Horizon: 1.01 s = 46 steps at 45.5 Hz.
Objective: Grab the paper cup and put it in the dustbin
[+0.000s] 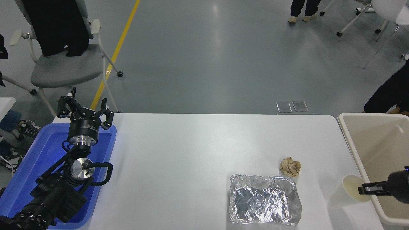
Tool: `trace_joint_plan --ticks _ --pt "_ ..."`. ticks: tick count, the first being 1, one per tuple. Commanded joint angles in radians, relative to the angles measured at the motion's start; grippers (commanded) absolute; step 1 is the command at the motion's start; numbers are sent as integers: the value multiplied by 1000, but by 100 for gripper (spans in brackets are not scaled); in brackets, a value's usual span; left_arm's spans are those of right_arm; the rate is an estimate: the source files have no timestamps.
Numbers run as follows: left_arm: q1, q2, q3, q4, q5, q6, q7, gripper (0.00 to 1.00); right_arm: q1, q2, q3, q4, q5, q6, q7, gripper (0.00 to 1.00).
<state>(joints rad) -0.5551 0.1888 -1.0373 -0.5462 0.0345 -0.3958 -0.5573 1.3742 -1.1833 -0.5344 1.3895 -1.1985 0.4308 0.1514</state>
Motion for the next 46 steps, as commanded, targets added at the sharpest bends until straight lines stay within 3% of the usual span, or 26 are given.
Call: trace_joint_plan --ticks 1,10,46 --pt "0 0 0 0 1 0 0 99 278 -73 -18 49 -19 239 -9 0" --pt "0 0 0 0 -1 0 0 99 388 -72 -16 48 -42 339 -16 0" --pt "3 1 -1 0 -1 0 0 99 700 -45 -24 56 -39 355 -18 0"
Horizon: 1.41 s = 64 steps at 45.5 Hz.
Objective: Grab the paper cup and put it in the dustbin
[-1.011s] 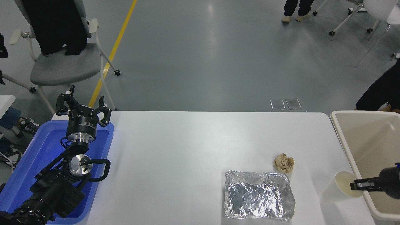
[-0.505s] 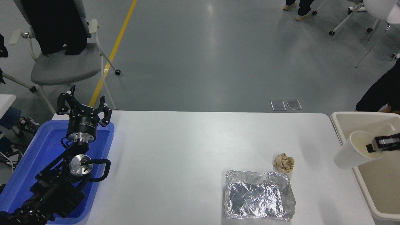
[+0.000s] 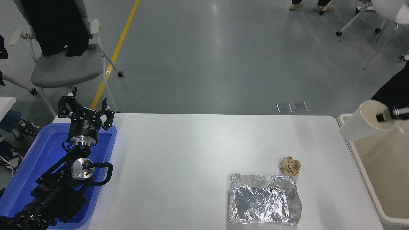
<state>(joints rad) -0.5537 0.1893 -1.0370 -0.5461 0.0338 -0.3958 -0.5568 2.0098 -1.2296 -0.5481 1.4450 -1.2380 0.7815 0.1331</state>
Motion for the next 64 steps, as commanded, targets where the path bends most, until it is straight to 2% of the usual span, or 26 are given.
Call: trace_joint_plan --ticks 1,11,21,28,33,37,42,54,60,64 --pt "0 1 0 0 0 0 -2 99 63 -1 -19 0 0 4 0 0" --pt "0 -1 0 0 0 0 -2 99 27 -13 -87 -89 -23 4 2 0" --pt "0 1 -1 0 0 0 -2 99 -226 -1 -87 -334 -87 -8 17 0" --pt "0 -1 -1 0 0 0 -2 99 -423 48 -81 -477 -94 -215 46 0" --pt "0 -1 -1 0 0 0 -2 99 -584 133 -72 -604 -80 -385 68 0" --pt "0 -1 0 0 -2 0 -2 99 -761 203 -30 -712 -25 -536 69 0" --pt "-2 -1 -1 0 -2 0 -2 99 -957 304 57 -828 101 -623 68 0" --pt "-2 -1 -1 0 -2 0 -2 99 -1290 539 451 -1160 198 -637 66 0" --pt "-2 -1 -1 0 -2 0 -2 99 -1349 567 551 -1180 241 -639 59 0" --pt "-2 -1 -1 0 -2 0 -2 99 -1382 581 570 -1190 314 -639 54 0"
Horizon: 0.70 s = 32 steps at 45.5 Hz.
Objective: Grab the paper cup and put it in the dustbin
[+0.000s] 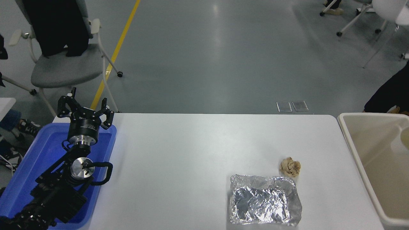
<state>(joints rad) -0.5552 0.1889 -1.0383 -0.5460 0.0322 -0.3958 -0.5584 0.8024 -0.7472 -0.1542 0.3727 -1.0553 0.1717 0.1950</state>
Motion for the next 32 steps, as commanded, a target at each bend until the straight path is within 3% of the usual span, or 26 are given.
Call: trace_joint_plan --ticks 1,10,11,12,13,14,15,21,32 --pt "0 0 0 0 0 0 0 99 -183 101 174 -124 155 -29 -8 0" --pt "0 0 0 0 0 0 0 99 -193 111 182 -138 242 -29 -5 0" --pt "0 0 0 0 0 0 0 99 -193 111 185 -140 253 -29 -3 6" --pt "0 0 0 0 0 0 0 99 -193 111 188 -140 265 -28 -2 21" --pt "0 0 0 0 0 0 0 99 -193 111 191 -140 279 -28 -2 48" --pt "0 0 0 0 0 0 0 99 -193 111 194 -141 294 -29 0 86" --pt "0 0 0 0 0 0 0 99 -193 111 199 -141 313 -28 0 100" --pt "0 0 0 0 0 0 0 99 -192 108 205 -141 402 -24 0 100" --pt "0 0 0 0 0 0 0 99 -170 106 200 -156 405 -18 3 100"
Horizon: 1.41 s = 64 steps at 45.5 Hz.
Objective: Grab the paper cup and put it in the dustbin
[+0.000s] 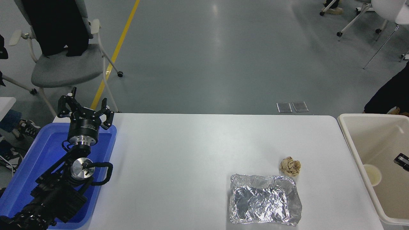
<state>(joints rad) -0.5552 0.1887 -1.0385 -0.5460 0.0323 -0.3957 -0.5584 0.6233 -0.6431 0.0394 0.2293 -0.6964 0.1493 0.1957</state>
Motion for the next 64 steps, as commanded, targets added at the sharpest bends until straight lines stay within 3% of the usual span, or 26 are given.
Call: trace_joint_plan --ticks 1,11,22,35,44,50,64 --pt "0 0 0 0 0 0 0 99 16 0 7 -10 46 4 2 100" --pt "0 0 0 1 0 0 0 99 111 -41 -47 56 46 16 4 100" --pt "0 0 0 0 1 0 0 99 275 -222 -209 332 34 18 2 100" --pt "0 0 2 0 1 0 0 99 725 -343 -672 749 29 18 4 100" --pt "0 0 2 0 1 0 0 99 1114 -288 -1007 912 34 82 4 100" --pt "0 0 2 0 1 0 0 99 1306 -276 -1032 981 29 282 2 100" --pt "0 0 2 0 1 0 0 99 1566 -149 -1128 1237 15 446 -1 100"
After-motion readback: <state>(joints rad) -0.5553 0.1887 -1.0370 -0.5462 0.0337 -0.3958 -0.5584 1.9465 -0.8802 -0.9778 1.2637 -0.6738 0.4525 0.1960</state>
